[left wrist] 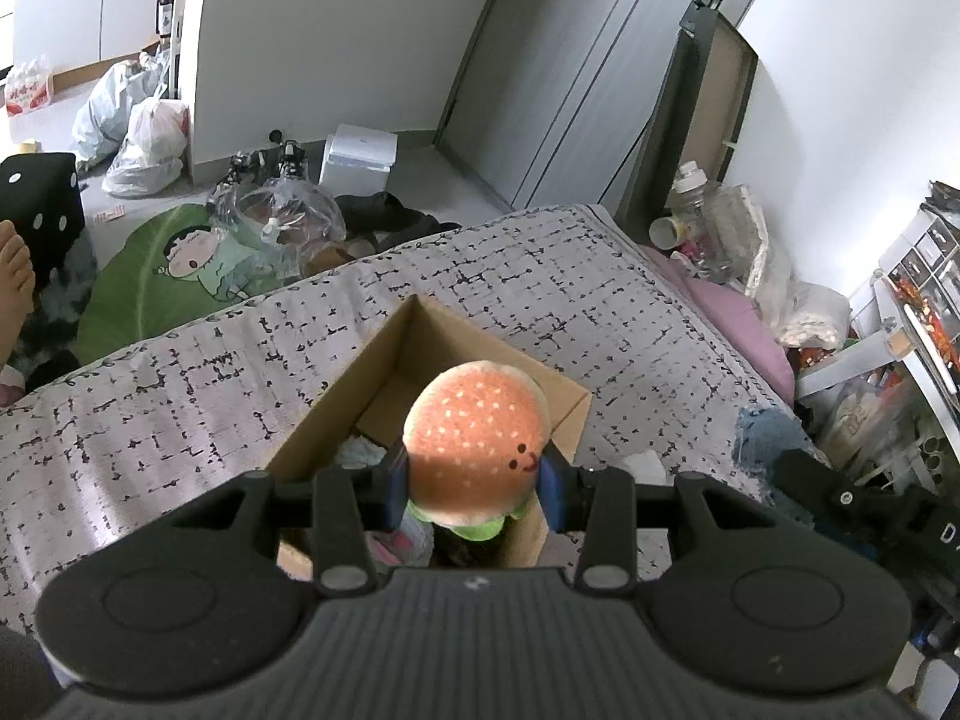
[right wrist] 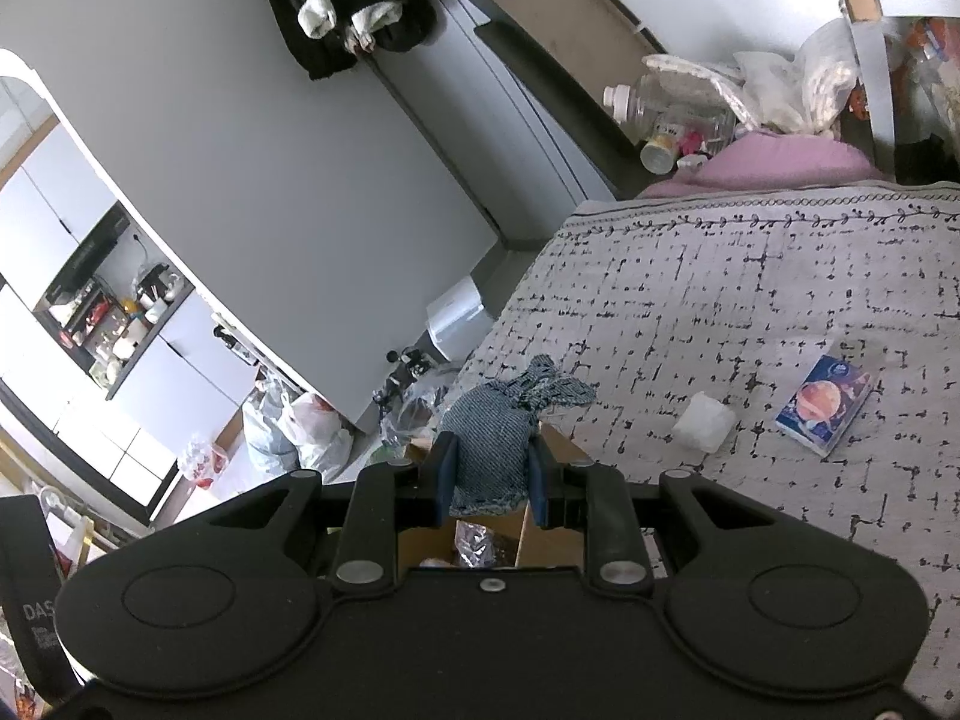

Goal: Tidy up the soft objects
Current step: 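Lift the burger with the left gripper while the right gripper carries the cloth over the box, then open the right gripper to drop the cloth while the left gripper releases the burger into the box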

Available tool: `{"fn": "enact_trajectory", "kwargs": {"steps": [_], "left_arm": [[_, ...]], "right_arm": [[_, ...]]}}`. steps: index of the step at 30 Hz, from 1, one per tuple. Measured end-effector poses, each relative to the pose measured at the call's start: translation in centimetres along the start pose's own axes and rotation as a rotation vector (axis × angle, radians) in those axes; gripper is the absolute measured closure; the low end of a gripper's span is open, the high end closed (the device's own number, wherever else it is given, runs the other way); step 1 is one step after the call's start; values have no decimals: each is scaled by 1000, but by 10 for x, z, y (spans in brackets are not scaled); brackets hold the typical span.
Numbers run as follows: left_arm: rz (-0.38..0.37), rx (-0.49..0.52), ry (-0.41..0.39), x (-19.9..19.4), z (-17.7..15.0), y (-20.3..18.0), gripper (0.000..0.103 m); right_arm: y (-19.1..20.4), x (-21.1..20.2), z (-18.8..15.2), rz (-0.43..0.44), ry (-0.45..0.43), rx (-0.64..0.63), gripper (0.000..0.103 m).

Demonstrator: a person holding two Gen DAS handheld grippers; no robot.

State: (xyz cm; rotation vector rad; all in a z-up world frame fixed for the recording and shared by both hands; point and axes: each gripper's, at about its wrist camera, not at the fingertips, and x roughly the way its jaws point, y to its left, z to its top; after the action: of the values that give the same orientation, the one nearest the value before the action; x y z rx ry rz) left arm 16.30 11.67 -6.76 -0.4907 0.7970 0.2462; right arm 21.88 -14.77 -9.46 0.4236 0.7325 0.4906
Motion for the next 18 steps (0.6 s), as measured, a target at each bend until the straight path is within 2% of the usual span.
{"fn": "enact_trajectory", "kwargs": {"steps": [18], "left_arm": [[16,-72,54,47,27,37,62]], "right_arm": [[21,75,-15,-12,138,0,79]]}}
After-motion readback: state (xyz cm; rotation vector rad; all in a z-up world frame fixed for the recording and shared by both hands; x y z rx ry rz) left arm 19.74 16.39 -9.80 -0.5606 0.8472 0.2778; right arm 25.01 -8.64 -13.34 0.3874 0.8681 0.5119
